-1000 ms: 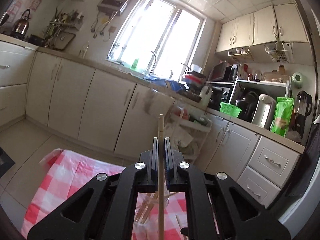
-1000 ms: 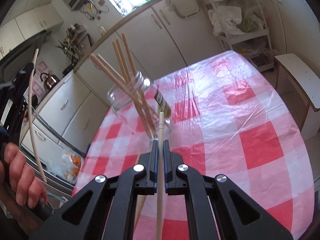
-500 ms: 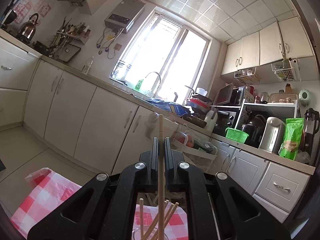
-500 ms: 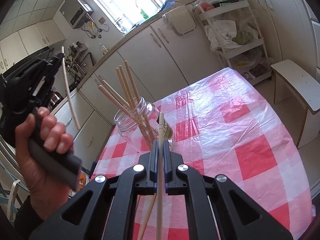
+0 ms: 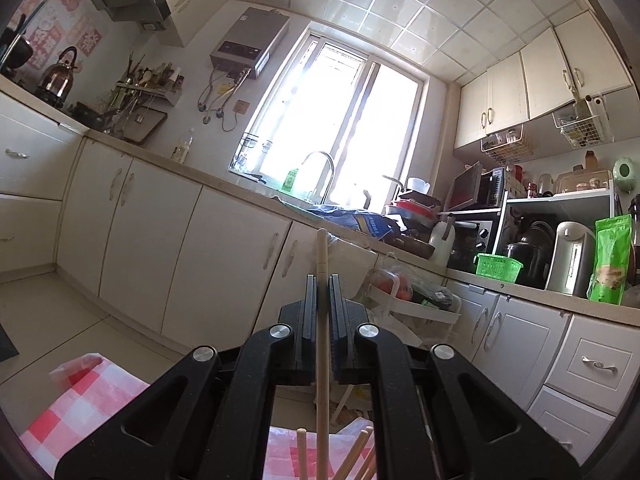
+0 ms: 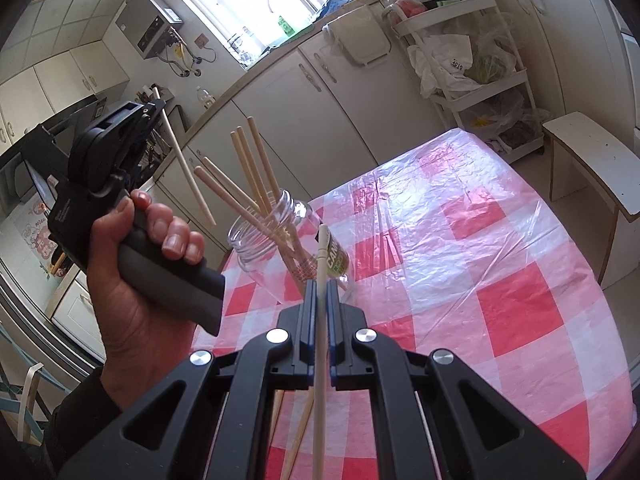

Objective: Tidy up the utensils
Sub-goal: 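Lower the left tool's stick into the jar and open it while the right tool holds its stick, then lower the right tool's stick into the jar and open the right tool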

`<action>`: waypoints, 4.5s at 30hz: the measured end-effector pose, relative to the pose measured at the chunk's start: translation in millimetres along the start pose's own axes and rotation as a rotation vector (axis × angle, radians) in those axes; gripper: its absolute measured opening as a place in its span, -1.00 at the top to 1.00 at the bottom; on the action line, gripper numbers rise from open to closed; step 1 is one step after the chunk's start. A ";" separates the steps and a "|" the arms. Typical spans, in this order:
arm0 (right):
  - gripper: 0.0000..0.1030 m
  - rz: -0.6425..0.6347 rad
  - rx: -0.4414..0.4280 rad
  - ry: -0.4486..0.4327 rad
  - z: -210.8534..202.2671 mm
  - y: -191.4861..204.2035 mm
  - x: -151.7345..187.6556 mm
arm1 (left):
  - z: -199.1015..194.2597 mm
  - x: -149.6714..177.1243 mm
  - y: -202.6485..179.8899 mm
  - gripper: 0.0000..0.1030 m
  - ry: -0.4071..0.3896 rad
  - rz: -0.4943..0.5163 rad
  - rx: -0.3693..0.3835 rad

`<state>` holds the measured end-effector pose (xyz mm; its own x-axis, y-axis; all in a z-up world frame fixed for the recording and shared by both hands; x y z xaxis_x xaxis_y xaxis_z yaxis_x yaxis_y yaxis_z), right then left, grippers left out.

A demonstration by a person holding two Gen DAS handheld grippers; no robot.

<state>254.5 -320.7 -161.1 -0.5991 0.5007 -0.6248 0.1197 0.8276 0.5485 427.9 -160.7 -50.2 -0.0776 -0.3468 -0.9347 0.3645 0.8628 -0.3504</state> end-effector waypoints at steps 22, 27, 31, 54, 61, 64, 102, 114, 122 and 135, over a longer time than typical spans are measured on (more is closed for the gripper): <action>0.89 -0.004 -0.001 -0.006 -4.0 2.6 -1.2 | -3.8 38.9 -7.8 0.90 0.096 0.075 0.009; 0.89 -0.011 0.000 -0.014 -6.5 3.3 -2.2 | -16.0 48.6 0.4 0.90 0.139 0.101 0.008; 0.89 -0.012 0.003 -0.020 -8.5 1.8 -3.3 | -26.8 53.7 3.6 0.90 0.181 0.132 0.008; 0.89 0.016 -0.012 -0.054 -22.1 -6.0 -9.9 | -29.2 9.8 0.6 0.90 0.166 0.119 -0.042; 0.89 0.018 -0.007 -0.066 -22.2 -6.5 -10.2 | -24.6 47.6 2.1 0.88 0.374 0.206 -0.061; 0.89 0.013 -0.012 -0.080 -22.6 -4.5 -11.1 | -37.4 46.7 3.9 0.80 0.415 0.231 -0.068; 0.89 -0.166 0.029 -0.731 23.1 113.9 -109.9 | -201.5 -30.0 66.3 -0.52 0.324 -0.169 -0.196; 0.89 -0.449 0.133 -0.805 40.2 148.6 -70.9 | -196.9 -24.6 71.6 -0.52 0.344 -0.202 -0.179; 0.89 -0.467 0.177 -0.732 72.2 133.3 -56.2 | -193.7 -21.9 69.3 -0.52 0.354 -0.197 -0.175; 0.52 -0.533 0.203 -0.592 62.3 129.1 -17.6 | -192.7 -18.5 66.9 -0.52 0.345 -0.144 -0.244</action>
<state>329.9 -206.9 -114.0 -0.1063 0.0316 -0.9938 0.1121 0.9935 0.0196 274.9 -25.7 -67.9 -0.4318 -0.3628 -0.8258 0.1011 0.8903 -0.4440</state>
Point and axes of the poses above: each gripper's, at about its wrist camera, not at the fingertips, and z roughly the way its jaws point, y to its left, x to its underside, the point moved 1 cm from there along z, roughly the way its jaws point, and after that the axes turned 1 degree about x, right-handed, at the moved point
